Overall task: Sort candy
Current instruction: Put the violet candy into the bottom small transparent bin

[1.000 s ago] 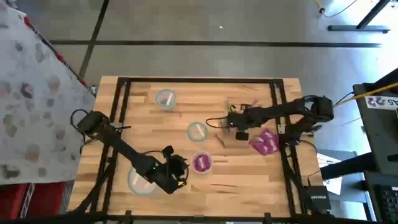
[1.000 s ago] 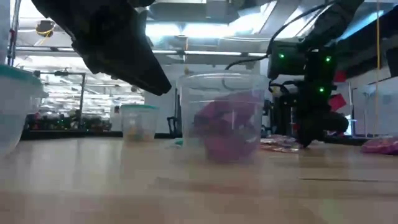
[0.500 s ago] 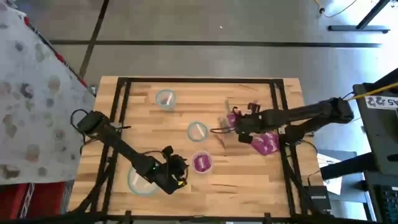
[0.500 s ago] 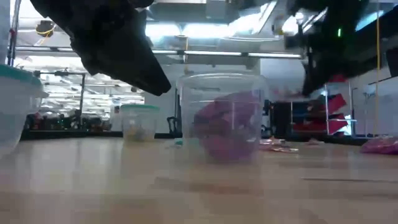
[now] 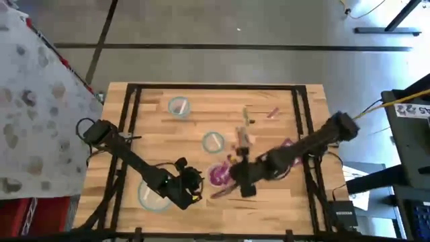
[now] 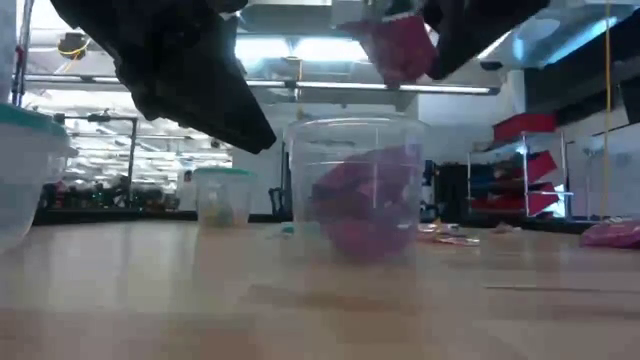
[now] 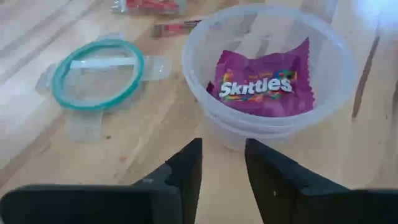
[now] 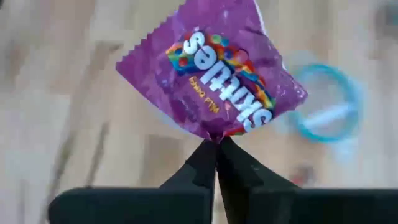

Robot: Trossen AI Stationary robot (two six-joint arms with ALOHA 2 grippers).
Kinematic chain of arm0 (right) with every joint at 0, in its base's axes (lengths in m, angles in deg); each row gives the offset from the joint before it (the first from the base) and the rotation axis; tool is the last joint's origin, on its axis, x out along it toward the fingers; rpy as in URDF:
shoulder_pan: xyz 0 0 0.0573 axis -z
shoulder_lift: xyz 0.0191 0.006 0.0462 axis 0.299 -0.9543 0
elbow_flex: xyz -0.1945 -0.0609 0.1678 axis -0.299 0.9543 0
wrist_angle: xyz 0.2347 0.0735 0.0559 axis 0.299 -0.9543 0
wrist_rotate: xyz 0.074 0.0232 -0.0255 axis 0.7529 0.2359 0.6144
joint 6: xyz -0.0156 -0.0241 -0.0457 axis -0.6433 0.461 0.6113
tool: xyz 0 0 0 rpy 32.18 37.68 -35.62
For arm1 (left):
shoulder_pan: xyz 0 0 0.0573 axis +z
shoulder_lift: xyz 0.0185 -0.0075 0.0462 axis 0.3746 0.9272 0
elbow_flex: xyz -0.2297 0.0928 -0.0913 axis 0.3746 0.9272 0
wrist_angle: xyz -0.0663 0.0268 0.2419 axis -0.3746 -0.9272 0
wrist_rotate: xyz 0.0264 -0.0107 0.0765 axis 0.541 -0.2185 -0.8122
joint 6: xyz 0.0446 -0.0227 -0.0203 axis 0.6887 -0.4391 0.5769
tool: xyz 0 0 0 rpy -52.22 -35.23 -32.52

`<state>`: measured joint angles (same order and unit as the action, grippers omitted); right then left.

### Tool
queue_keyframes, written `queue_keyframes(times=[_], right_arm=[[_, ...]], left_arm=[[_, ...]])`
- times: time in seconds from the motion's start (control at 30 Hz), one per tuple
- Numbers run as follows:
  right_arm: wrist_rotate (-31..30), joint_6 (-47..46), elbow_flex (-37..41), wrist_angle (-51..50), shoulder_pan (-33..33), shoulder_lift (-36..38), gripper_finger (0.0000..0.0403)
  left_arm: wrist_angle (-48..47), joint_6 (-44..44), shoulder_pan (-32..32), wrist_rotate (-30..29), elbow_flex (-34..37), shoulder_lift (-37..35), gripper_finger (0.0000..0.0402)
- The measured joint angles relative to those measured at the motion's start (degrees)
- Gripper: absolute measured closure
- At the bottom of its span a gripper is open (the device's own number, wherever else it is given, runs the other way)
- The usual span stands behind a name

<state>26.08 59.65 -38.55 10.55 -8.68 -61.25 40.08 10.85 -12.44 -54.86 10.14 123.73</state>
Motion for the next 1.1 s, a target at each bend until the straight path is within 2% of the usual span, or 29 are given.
queue_keyframes(times=[0.17, 0.4, 0.63, 0.73, 0.97, 1.1], right_arm=[[-0.2, 0.0, -2.6, -0.9, 0.9, -5.3, 0.0403], [-0.1, -0.4, -3.0, -0.9, 3.3, -5.6, 0.0403], [2.7, -0.5, -2.9, -0.1, 4.4, -5.6, 0.0395], [2.7, -0.5, -2.9, -0.4, 4.4, -5.6, 0.0372], [0.8, -0.4, -2.9, -1.1, 4.4, -5.0, 0.0279], [-0.8, -1.1, -2.9, -1.6, 4.3, -2.8, 0.0260]], left_arm=[[0.0, 0.3, 0.0, 0.0, 0.0, 0.0, 0.0294], [0.0, 1.3, 0.1, -0.1, 0.0, 0.0, 0.0294], [0.1, 1.2, 0.3, -0.2, 0.0, 0.0, 0.0294], [0.1, 1.2, 0.3, -0.2, 0.0, 0.0, 0.0294], [0.1, 1.1, 0.3, -0.2, 0.0, 0.0, 0.0294], [0.0, 1.1, 0.3, -0.2, 0.0, 0.0, 0.0294]])
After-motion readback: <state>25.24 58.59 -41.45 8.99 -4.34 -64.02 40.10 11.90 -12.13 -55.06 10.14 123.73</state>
